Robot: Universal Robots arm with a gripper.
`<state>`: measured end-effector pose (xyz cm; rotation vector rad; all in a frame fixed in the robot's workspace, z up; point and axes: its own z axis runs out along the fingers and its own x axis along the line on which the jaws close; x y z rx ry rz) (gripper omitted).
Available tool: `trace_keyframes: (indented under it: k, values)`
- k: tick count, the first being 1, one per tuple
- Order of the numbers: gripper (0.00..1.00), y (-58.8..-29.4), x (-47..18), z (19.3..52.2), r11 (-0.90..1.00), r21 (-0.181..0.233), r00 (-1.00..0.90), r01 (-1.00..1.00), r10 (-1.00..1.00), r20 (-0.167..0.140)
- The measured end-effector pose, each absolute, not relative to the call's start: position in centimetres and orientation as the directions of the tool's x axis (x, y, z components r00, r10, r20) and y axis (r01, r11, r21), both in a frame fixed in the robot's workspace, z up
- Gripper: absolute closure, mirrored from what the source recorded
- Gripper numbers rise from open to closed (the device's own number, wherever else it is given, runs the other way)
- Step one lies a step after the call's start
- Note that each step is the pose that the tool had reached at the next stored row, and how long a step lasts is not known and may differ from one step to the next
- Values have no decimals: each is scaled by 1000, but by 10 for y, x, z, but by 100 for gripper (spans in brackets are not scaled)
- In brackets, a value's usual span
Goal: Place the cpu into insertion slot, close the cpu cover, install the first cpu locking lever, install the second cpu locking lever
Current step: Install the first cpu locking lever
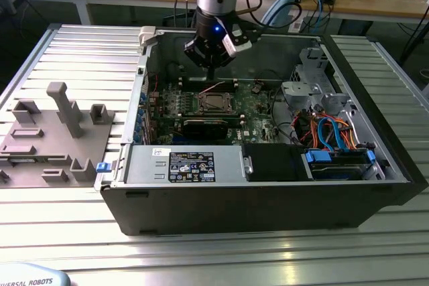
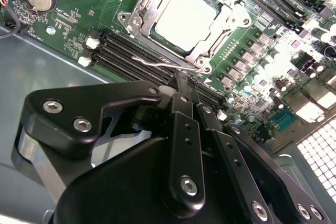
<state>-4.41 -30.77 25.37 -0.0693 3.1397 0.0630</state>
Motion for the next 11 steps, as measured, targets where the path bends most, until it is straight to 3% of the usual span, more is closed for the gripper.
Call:
trace_keyframes:
  k: [11]
  values:
    - [89, -308, -41, 253, 998, 40, -999, -44, -44, -1]
